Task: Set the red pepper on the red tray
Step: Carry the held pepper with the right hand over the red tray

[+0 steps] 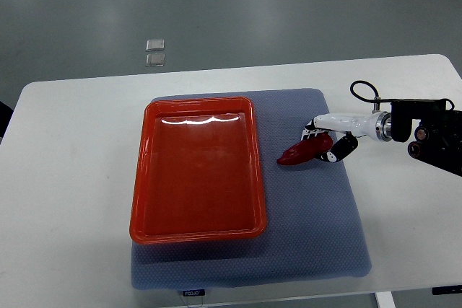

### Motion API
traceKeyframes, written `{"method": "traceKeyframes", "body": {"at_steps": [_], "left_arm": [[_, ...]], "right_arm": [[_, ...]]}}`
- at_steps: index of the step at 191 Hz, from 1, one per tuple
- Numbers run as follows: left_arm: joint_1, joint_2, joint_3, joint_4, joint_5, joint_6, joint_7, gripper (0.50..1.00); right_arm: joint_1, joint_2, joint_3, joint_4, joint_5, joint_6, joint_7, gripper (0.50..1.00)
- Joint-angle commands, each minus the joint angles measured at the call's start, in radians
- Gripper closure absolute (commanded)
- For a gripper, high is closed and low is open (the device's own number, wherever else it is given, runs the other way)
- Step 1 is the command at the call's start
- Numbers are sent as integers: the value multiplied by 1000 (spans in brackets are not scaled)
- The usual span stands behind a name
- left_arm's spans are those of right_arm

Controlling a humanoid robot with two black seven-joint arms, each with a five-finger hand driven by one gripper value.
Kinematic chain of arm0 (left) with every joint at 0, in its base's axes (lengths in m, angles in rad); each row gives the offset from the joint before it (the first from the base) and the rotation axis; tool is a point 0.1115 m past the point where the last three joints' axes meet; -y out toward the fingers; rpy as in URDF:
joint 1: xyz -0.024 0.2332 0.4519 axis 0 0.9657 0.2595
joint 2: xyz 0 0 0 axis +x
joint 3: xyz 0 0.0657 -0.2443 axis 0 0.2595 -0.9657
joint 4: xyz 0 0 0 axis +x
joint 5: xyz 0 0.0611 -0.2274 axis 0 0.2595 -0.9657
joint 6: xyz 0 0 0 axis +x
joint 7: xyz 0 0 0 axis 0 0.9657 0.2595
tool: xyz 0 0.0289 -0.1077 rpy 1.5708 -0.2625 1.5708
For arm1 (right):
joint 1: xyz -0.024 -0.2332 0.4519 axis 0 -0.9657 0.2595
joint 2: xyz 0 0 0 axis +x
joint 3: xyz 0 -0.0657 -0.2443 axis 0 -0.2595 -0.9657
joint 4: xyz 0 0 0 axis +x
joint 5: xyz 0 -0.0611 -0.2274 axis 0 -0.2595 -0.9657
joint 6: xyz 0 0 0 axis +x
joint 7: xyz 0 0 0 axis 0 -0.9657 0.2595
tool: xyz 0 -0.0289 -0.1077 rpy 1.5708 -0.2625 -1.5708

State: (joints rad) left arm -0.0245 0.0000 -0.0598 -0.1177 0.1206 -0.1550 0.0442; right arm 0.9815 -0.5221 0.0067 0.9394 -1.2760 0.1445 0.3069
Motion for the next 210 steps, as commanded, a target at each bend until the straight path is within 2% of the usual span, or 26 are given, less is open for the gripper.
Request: {"method": "traceKeyframes", "body": {"at_steps": [1, 67, 102, 154, 210], "left_arm": [[0, 0, 0, 1, -1, 0, 0, 500], [0, 0, 0, 0, -1, 0, 0, 500], [0, 0, 0, 1, -1, 0, -1, 500], [0, 0, 0, 1, -1, 0, 0, 500], [0, 0, 0, 0, 1, 0, 0, 500]], "right_arm": [[26, -7, 2, 4, 6, 7, 8, 961], [203, -44, 15, 61, 26, 92, 11, 959], [266, -15, 15, 105, 56, 93, 14, 953], [304, 166, 1, 114, 119, 79, 29, 953], [302, 386, -89, 59, 112, 40, 29, 948]]}}
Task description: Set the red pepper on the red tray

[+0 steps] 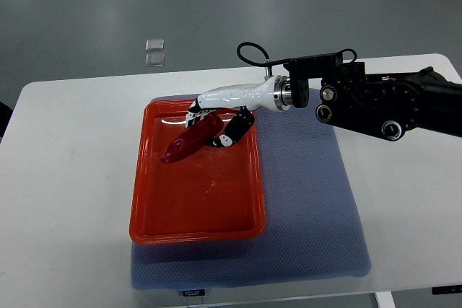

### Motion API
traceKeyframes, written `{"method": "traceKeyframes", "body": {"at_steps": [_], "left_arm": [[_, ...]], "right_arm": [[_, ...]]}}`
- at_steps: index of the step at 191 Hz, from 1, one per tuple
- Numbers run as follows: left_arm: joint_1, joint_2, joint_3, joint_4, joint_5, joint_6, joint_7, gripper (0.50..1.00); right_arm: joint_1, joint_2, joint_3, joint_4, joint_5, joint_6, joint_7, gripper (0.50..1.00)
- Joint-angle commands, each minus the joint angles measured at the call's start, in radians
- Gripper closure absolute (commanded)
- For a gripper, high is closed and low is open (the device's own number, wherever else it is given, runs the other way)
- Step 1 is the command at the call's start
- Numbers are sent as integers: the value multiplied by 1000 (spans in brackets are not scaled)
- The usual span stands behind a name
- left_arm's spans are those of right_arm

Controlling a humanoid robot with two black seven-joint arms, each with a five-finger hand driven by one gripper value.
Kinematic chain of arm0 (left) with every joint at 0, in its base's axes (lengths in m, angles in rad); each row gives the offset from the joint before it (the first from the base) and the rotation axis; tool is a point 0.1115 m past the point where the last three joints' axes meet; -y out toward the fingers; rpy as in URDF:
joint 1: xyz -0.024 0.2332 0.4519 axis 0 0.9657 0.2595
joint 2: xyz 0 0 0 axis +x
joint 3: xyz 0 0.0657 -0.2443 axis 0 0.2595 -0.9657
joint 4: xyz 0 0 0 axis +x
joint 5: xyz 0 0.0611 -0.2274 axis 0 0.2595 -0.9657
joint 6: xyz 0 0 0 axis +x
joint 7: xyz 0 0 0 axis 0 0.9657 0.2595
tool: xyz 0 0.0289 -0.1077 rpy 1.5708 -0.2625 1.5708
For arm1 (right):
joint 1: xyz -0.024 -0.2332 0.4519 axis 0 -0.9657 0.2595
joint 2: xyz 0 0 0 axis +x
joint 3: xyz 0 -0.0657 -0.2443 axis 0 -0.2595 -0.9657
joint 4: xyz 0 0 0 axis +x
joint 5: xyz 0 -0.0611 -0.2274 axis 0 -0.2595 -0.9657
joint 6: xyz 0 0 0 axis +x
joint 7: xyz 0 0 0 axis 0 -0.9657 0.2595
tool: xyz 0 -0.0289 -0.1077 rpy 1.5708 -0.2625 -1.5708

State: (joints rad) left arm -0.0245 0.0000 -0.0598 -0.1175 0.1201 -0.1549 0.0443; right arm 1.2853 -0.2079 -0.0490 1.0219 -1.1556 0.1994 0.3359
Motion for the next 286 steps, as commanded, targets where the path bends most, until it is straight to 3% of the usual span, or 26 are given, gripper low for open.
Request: {"method": "traceKeyframes", "body": {"at_steps": [1, 50, 156, 197, 229, 268, 275, 286], "left_arm": [[0, 0, 0, -1, 1, 0, 0, 500], [0, 0, 0, -1, 1, 0, 0, 500], [0, 0, 0, -1, 1, 0, -1, 500], [0, 0, 0, -1, 0, 0, 0, 500], [0, 0, 0, -1, 0, 0, -1, 500], [0, 0, 0, 1, 1, 0, 0, 500], [0, 0, 0, 1, 1, 0, 0, 500], [0, 0, 0, 1, 0, 0, 0, 500]], "right_arm": [[-1, 71, -34, -23, -9, -15, 0, 948], [-14, 206, -127, -115, -27, -69, 2, 942], [-47, 208, -143, -201, -70, -86, -17, 932], [-72, 208, -143, -240, -72, -86, -23, 861], [-84, 208, -143, -246, -75, -86, -23, 852], [-86, 208, -143, -250, -75, -78, -20, 777], [-83, 208, -141, -249, -75, -77, -20, 732], [-75, 208, -140, -247, -73, -74, -20, 709]]}}
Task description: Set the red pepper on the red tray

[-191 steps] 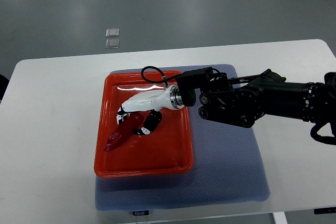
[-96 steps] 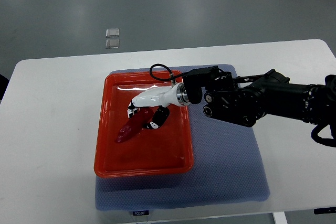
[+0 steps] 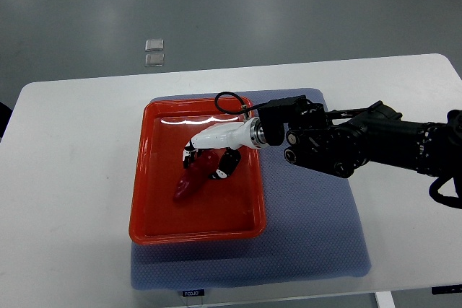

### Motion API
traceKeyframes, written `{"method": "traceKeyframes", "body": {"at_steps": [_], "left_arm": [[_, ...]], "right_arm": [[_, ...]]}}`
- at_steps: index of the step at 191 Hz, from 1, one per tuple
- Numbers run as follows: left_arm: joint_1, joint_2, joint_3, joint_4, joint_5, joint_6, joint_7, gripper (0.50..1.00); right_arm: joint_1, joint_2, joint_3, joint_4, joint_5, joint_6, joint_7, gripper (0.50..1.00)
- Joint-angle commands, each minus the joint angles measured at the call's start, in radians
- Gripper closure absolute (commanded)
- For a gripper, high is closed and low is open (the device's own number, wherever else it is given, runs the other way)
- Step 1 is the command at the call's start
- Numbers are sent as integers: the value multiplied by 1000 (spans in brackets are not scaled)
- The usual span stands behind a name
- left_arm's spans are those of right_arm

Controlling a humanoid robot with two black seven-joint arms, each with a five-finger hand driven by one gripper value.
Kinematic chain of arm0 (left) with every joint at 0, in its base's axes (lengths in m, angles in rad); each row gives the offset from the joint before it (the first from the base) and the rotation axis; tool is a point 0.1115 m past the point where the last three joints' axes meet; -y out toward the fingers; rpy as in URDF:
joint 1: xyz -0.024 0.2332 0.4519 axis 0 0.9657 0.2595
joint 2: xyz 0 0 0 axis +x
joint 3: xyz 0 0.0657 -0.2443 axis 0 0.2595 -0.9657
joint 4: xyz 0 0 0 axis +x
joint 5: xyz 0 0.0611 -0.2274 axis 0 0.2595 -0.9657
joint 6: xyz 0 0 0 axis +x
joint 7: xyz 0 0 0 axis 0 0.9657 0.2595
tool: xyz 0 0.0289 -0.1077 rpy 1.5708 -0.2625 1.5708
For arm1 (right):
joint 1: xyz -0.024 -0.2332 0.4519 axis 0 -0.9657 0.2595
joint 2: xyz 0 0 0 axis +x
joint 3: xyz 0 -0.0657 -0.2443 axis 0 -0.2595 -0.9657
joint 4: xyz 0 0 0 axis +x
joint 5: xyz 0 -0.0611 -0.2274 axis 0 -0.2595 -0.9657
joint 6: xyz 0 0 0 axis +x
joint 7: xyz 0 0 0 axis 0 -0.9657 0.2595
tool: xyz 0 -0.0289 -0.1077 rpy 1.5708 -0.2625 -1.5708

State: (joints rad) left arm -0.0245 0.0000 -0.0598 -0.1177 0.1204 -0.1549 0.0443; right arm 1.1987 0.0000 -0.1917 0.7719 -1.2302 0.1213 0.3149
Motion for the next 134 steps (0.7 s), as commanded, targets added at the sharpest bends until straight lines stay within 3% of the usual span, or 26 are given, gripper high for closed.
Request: {"method": "traceKeyframes", "body": {"at_steps": [1, 28, 77, 100, 134], "left_arm": [[0, 0, 0, 1, -1, 0, 0, 500], [0, 0, 0, 0, -1, 0, 0, 500], [0, 0, 0, 1, -1, 0, 0, 500], [0, 0, 0, 0, -1, 0, 0, 500], [0, 0, 0, 0, -1, 0, 0, 500]], "right_arm": [[12, 0, 3, 3, 2, 5, 1, 709], [68, -2, 15, 10, 14, 43, 3, 671], [139, -143, 210, 79, 74, 186, 6, 650], [110, -209, 360, 83, 126, 209, 6, 650], [-56, -281, 643, 81, 302, 201, 0, 650]]}}
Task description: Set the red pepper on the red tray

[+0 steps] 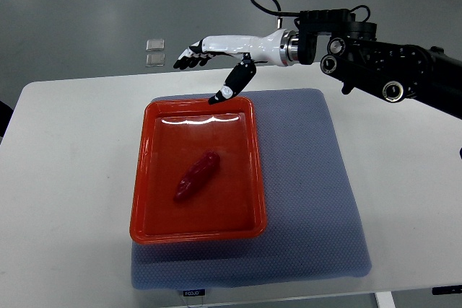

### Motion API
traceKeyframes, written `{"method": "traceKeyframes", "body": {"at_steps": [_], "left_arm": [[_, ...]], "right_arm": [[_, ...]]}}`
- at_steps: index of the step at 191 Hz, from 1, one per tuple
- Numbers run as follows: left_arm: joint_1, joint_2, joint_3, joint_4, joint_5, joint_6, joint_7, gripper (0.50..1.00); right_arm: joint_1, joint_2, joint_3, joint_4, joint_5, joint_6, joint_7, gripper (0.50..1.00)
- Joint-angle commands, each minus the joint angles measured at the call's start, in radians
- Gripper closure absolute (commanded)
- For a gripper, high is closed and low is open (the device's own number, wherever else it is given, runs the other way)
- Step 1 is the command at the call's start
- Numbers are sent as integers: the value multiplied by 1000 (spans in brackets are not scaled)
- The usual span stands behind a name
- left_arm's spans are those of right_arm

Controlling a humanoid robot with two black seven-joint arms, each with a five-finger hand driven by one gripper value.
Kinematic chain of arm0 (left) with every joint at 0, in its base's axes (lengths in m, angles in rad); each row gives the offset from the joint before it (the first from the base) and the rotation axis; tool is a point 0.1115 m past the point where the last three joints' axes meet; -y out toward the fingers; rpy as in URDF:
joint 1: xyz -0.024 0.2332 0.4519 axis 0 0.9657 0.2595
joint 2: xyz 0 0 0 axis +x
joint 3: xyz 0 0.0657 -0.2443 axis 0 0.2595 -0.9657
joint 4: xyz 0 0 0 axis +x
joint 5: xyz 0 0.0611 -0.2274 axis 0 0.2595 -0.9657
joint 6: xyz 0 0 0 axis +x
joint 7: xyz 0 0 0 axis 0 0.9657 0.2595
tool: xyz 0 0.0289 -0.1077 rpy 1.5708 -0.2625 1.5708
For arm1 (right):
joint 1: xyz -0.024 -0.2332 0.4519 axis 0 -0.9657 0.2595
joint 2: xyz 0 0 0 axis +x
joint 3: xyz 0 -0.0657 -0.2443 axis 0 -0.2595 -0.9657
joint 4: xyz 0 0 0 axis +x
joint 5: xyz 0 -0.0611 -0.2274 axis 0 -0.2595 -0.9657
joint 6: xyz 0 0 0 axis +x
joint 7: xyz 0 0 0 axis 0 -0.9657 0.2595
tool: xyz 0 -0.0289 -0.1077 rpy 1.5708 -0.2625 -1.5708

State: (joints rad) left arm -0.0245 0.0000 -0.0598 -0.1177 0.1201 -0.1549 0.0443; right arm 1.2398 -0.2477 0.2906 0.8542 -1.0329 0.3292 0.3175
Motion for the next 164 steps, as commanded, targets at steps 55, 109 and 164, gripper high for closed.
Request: {"method": "traceKeyframes", "body": {"at_steps": [55, 109, 164], "left_arm": [[0, 0, 0, 1, 0, 0, 0, 500], [0, 0, 0, 0, 1, 0, 0, 500], [0, 0, 0, 1, 0, 0, 0, 500]], "right_arm": [[-387, -25, 516, -12, 510, -81, -3, 648], [-536, 70, 642, -81, 919, -147, 8, 587], [-580, 120, 644, -155, 930, -139, 9, 587]]}}
